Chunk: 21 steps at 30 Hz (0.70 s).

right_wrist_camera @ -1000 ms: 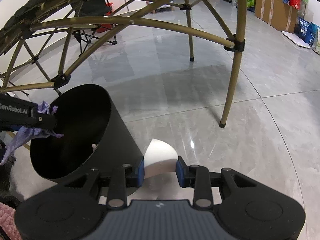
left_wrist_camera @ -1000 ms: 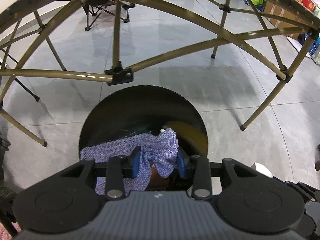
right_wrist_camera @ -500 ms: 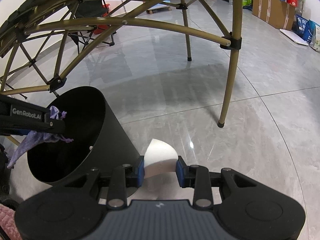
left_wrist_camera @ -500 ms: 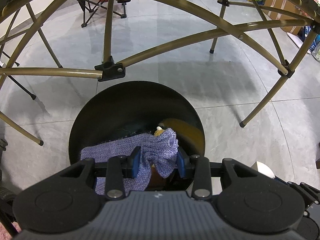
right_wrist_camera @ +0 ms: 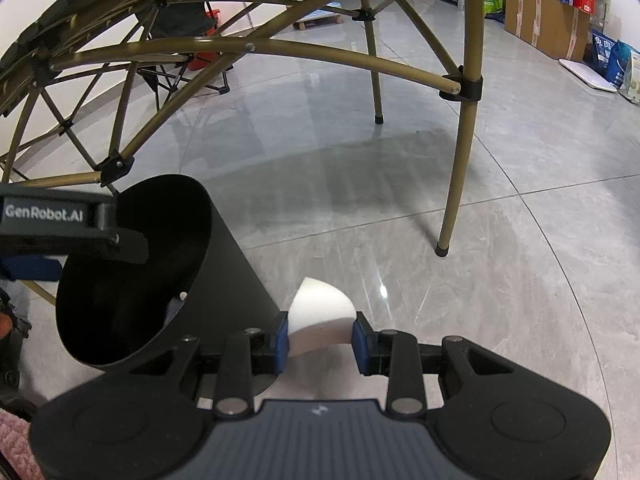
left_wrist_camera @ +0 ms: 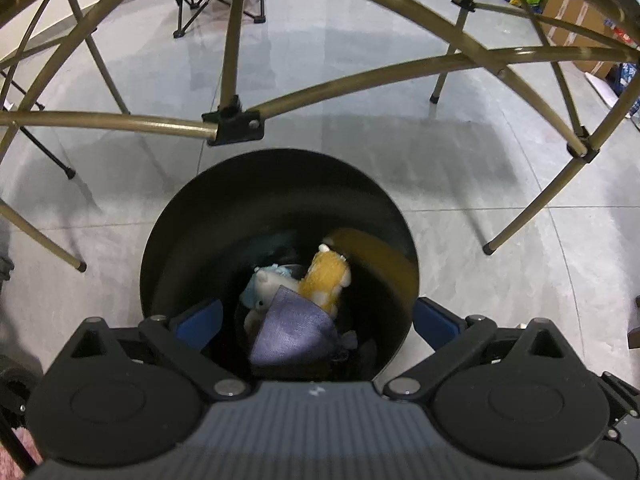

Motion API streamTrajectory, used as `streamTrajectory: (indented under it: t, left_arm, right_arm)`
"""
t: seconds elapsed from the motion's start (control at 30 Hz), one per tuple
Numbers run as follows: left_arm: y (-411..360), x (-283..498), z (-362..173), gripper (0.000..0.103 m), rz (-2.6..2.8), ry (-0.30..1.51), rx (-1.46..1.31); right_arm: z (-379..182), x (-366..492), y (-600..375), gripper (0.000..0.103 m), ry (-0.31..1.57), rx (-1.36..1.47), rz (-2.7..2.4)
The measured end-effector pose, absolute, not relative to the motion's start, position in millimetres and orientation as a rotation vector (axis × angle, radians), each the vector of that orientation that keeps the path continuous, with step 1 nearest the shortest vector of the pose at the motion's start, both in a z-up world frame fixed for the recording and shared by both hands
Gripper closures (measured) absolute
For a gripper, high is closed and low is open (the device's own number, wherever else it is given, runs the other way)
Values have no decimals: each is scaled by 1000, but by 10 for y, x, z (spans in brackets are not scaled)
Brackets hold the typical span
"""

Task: Collect trash
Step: 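Move the right tool over the bin and open it to drop the tissue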

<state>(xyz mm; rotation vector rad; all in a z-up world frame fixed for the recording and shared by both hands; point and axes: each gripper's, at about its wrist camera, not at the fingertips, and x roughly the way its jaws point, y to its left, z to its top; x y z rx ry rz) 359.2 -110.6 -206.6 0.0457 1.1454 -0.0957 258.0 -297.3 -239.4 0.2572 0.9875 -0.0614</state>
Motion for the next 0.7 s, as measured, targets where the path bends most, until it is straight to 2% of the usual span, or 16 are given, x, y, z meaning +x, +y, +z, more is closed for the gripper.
streamTrajectory:
  t: [0.7]
  left_arm:
    - [-909,3523,-2065,0,-65,1143,46]
  right_arm:
    - [-2330,2574,-2874,72,974,237,-32]
